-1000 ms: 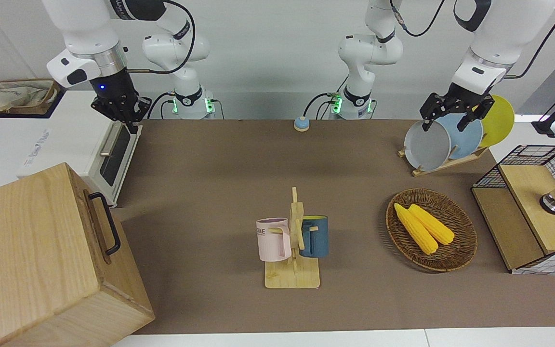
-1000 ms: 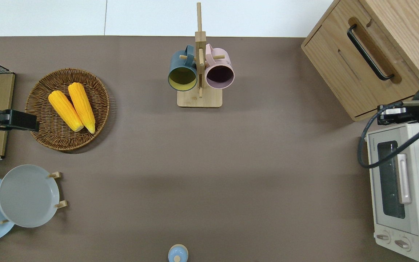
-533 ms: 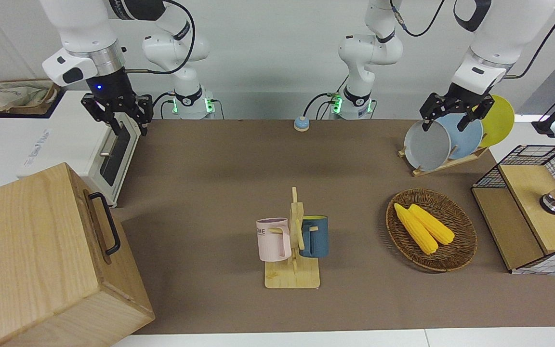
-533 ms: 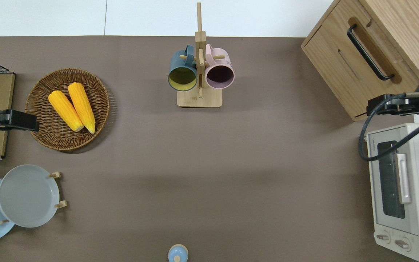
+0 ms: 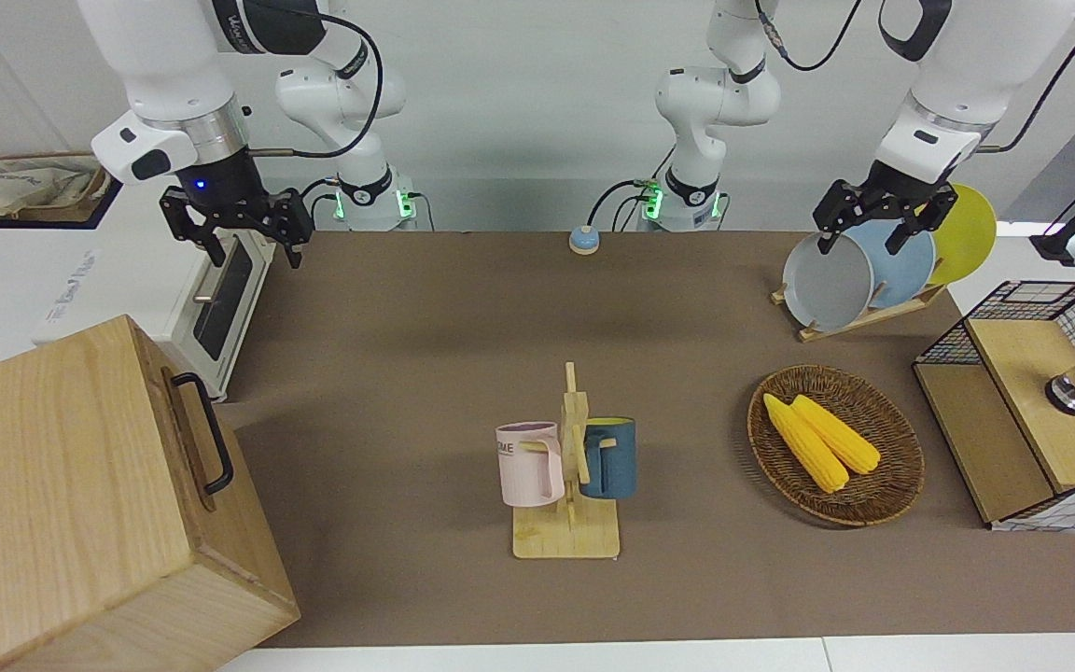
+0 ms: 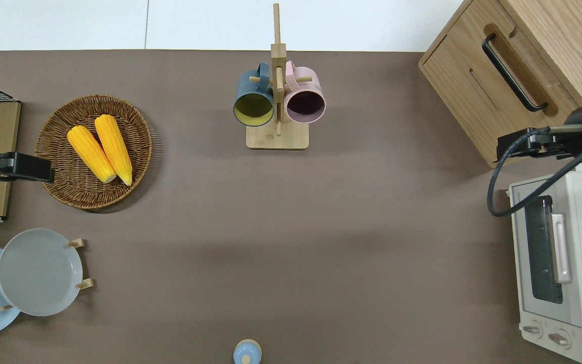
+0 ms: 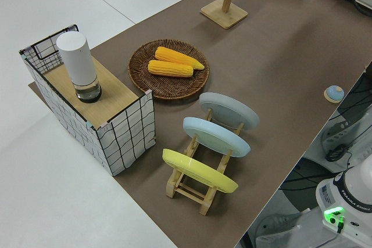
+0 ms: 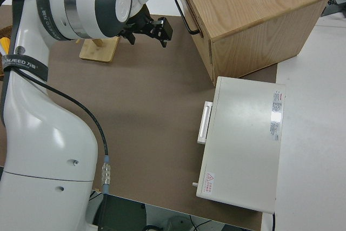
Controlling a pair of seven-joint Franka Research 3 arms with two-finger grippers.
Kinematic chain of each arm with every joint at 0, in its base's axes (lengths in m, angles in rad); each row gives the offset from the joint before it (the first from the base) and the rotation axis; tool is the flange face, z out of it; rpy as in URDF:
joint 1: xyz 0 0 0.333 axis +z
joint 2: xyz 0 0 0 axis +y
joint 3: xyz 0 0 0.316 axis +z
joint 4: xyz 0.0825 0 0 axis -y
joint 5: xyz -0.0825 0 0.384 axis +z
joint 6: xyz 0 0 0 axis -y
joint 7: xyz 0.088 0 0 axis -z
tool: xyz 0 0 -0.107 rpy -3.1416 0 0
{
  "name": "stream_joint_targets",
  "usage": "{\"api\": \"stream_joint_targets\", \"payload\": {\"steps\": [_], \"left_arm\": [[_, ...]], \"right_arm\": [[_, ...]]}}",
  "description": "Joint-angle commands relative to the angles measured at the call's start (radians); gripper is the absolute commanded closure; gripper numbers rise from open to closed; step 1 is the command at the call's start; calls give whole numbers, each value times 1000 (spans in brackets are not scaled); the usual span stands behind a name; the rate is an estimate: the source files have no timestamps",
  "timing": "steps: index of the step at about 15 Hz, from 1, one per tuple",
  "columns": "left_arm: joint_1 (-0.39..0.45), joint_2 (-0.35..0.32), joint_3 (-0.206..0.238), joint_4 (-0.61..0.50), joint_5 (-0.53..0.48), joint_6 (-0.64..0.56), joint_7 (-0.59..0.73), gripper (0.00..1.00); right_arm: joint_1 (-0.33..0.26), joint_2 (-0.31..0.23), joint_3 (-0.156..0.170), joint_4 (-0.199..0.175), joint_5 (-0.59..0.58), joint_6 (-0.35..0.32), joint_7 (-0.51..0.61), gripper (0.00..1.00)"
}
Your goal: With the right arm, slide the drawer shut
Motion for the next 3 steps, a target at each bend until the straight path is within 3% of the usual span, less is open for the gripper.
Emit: {"api": "stream_joint_targets", "payload": {"steps": [1, 3], "left_arm": [[-17, 13, 17, 20, 12, 0, 8, 2], [-17, 13, 17, 20, 12, 0, 8, 2]], "right_arm": [[-18, 13, 9, 23, 29, -17, -6, 15], [-16, 13, 7, 23, 32, -28, -6, 15]]}}
